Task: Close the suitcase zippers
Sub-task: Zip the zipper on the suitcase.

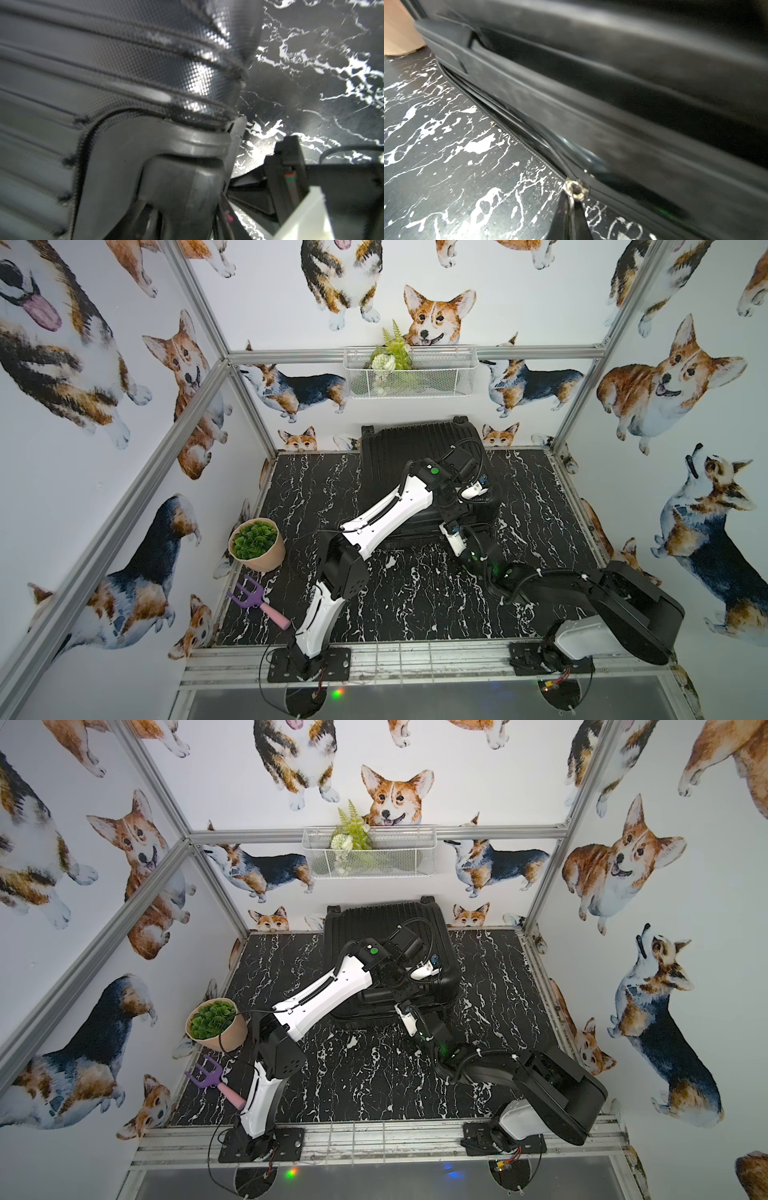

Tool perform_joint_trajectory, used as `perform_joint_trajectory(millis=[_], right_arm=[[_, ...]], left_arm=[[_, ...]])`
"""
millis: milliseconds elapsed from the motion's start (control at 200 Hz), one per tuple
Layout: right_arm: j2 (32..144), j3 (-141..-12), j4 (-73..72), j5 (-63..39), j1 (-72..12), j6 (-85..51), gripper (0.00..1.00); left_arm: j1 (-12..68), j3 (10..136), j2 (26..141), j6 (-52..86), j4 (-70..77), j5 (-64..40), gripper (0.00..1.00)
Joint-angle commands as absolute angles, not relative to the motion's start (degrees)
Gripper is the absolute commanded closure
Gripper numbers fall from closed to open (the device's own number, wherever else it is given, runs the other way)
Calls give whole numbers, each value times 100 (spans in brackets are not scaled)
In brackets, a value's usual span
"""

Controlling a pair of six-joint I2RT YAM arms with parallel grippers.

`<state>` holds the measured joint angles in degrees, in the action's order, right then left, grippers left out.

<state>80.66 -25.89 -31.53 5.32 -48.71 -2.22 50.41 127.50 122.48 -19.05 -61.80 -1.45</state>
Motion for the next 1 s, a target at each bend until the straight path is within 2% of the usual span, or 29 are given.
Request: perform_joint_trajectory(millis=[0,996], right_arm=[[8111,-2739,-3670,-721,-5075,25,100],[8633,-3344,-3543,-545,-6124,-69,100]], left_arm=[[5052,12848,12313,-771,-4403,-138,95],[5056,13492,12835,-169,-3968,452,97]])
